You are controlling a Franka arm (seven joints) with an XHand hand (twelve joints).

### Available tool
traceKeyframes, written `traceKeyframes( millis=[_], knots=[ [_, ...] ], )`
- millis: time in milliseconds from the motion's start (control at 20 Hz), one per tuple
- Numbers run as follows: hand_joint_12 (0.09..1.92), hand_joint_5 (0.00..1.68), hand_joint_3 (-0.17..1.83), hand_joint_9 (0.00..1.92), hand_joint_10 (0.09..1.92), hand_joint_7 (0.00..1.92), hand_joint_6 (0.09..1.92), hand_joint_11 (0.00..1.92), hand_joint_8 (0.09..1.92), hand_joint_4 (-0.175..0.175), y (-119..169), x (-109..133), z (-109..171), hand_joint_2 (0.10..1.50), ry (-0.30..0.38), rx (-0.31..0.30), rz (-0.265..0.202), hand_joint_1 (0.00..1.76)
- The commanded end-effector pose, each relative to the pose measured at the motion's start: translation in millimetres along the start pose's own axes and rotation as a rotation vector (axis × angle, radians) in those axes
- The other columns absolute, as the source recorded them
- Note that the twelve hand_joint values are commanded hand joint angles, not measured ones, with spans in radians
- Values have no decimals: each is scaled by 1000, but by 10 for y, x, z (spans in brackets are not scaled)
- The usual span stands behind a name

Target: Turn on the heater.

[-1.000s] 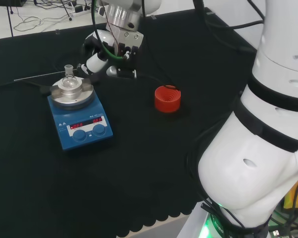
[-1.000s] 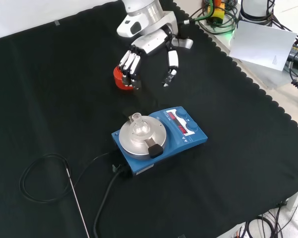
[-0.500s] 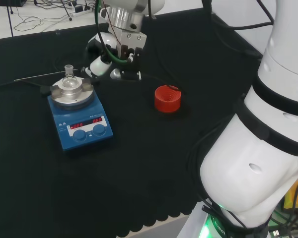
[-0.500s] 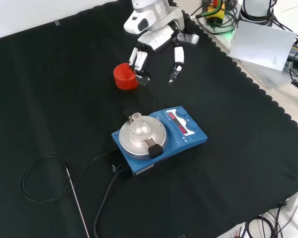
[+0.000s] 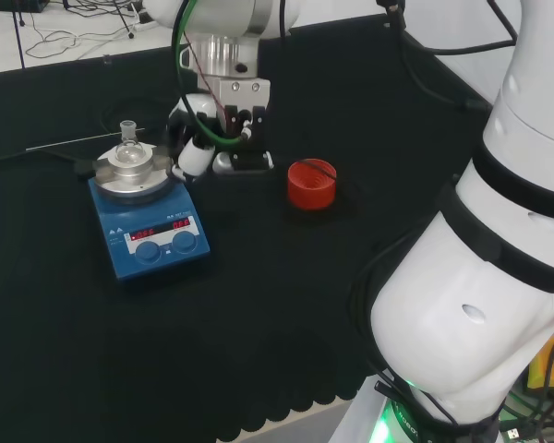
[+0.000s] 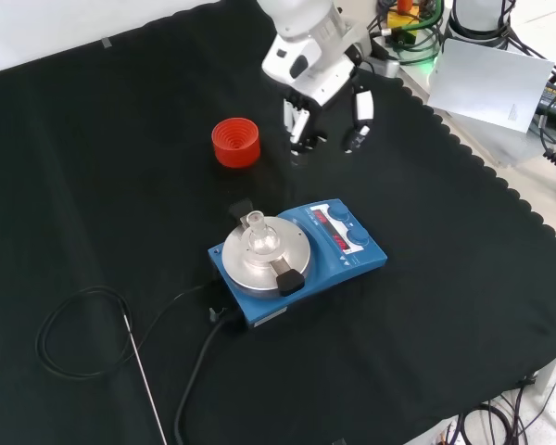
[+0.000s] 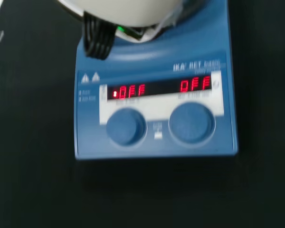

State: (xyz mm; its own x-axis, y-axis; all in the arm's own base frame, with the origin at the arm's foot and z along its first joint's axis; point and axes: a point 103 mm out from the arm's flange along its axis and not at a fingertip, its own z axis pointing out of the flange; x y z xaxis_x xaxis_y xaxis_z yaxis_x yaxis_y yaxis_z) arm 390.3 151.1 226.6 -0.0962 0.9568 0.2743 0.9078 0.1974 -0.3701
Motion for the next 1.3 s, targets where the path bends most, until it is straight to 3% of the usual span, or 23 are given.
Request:
traceKeyframes(
  millis=[50, 450, 800, 950, 1100, 1300],
  knots=[
    [961, 474, 717, 1311, 744, 1032, 597, 1098, 921, -98, -94, 86, 214, 654, -53, 80, -3, 1109],
    [867, 449, 718, 1406, 802, 1188, 593, 1278, 974, -101, -157, 297, 441, 667, -115, 189, -20, 1140],
    [849, 435, 718, 1441, 828, 1245, 582, 1328, 1016, -100, -178, 332, 534, 673, -133, 233, -13, 1145],
    [856, 438, 709, 1550, 1006, 1339, 572, 1495, 1121, -113, -180, 329, 555, 688, -122, 255, -9, 1161],
    [1004, 448, 708, 1643, 1231, 1415, 576, 1632, 1265, -117, -182, 358, 572, 703, -137, 277, -9, 1167],
    [1133, 457, 718, 1708, 1398, 1497, 606, 1678, 1401, -112, -194, 370, 598, 723, -150, 295, -13, 1203]
  ],
)
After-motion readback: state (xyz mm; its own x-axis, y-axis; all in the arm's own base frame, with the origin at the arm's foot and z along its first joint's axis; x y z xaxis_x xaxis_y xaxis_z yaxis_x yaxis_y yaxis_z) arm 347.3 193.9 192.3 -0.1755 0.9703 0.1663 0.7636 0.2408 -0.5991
